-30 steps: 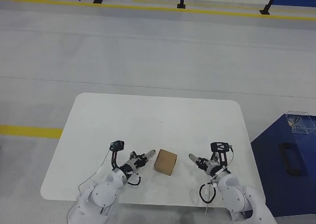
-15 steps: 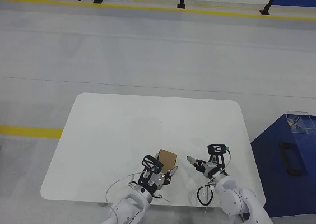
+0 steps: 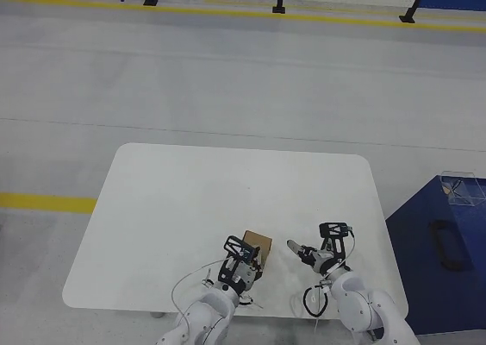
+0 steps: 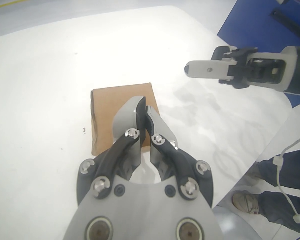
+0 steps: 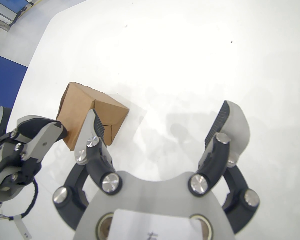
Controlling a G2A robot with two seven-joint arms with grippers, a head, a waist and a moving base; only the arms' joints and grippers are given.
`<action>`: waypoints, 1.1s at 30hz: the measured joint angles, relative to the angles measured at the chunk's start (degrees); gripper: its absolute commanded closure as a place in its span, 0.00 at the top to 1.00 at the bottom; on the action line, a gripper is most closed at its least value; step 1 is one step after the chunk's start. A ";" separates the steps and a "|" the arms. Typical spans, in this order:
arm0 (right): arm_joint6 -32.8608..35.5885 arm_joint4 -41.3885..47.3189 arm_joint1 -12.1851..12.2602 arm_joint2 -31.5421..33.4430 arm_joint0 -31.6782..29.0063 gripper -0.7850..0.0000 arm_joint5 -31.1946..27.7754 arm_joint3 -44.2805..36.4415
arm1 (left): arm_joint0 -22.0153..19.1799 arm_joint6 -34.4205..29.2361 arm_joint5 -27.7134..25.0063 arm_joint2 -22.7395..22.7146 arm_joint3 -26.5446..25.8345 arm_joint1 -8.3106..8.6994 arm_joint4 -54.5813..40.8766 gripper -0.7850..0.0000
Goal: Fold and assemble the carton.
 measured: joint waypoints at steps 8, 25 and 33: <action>0.00 0.00 0.00 0.00 0.00 1.00 0.00 0.00 | 2.04 4.46 -0.68 -0.86 -2.82 0.18 0.32 0.00; 0.00 0.00 0.00 0.00 0.00 1.00 0.00 0.00 | 1.22 0.43 1.47 -1.76 -1.14 -0.54 -2.48 0.00; 0.00 0.00 0.00 0.00 0.00 1.00 0.00 0.00 | 10.02 21.75 1.42 -3.57 -9.92 0.35 0.22 1.00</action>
